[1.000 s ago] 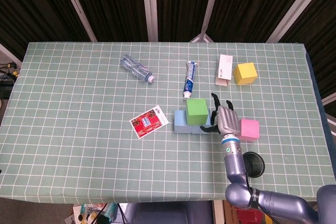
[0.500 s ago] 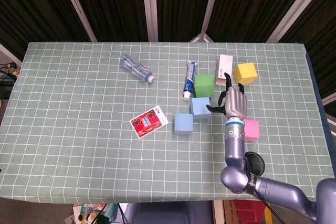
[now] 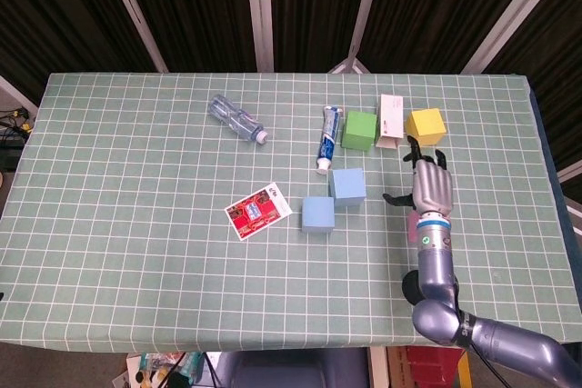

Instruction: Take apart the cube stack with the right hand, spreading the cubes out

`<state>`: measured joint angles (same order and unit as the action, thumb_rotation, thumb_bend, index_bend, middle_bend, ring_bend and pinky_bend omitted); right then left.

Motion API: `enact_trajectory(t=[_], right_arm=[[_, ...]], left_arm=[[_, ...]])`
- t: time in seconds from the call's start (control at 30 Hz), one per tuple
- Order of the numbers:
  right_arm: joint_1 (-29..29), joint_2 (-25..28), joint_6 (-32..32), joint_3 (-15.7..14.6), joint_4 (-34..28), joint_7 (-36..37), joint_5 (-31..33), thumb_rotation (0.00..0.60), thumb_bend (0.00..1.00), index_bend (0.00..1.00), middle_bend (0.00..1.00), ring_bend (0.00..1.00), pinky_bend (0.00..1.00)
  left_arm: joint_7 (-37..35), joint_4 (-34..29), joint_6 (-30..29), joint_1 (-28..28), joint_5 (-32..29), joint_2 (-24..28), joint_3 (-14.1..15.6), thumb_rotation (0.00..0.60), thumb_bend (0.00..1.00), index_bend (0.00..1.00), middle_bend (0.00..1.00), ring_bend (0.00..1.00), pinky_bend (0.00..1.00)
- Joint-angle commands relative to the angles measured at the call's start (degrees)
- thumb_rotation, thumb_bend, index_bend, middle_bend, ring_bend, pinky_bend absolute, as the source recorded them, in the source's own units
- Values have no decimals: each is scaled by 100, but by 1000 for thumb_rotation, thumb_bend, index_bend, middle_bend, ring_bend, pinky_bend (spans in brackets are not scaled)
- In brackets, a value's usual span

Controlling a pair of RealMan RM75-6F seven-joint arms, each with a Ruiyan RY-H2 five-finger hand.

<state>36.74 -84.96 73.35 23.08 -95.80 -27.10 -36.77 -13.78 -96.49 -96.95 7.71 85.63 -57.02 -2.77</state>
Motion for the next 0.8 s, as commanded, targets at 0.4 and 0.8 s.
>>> enact_trajectory(t=[0.4,0.8], right_arm=[[-2390,1567,1554,-1915,-527,2565,-3951,600,33,66,78,120,0],[-3046,1583,2325,-2241,210,3060,-4942,600,33,51,58,93,0]], left_arm=[[100,30,-11,-34,108,-53,15,600,183,78,0,0,0],[-17,163,-151,-8,176,-88,-9,600,184,77,0,0,0]])
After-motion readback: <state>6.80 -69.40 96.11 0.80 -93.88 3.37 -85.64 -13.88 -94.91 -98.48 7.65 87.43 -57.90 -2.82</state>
